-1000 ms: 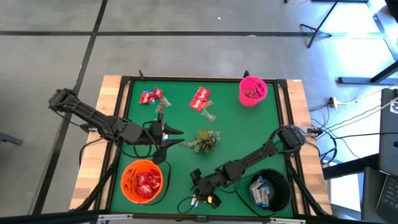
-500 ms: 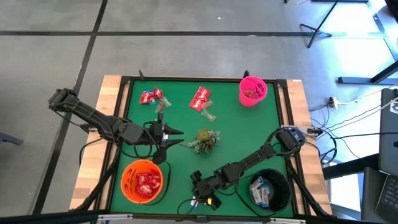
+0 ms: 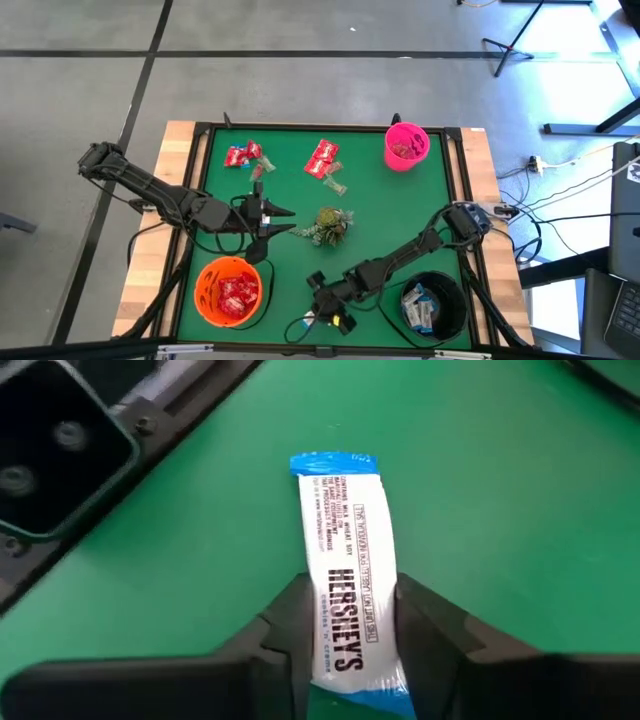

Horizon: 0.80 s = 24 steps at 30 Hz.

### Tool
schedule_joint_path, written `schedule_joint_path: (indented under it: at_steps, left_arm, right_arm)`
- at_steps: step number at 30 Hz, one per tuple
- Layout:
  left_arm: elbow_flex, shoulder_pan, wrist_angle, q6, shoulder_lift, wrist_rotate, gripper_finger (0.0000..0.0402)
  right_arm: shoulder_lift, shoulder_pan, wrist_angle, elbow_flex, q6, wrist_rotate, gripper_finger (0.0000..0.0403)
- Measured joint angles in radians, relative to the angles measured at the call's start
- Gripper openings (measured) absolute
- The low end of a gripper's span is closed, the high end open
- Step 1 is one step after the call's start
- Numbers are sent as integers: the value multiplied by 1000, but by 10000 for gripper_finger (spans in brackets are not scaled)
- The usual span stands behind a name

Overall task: Sort candy
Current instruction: Put the white chocolate into the black bucket

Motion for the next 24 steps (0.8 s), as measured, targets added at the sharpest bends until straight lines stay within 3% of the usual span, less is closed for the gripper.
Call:
schedule_joint_path:
  at_steps: [7, 18, 24]
  left_arm:
    - [0, 0, 0, 1, 0, 0, 119]
    - [0, 0, -1, 2, 0, 8, 119]
    - [0, 0, -1, 2, 0, 11, 119]
  right_arm:
    - [-27, -22, -102, 24, 4, 38, 116]
    - [-35, -29, -481, 226, 3, 43, 108]
    - [-37, -28, -571, 293, 12, 16, 106]
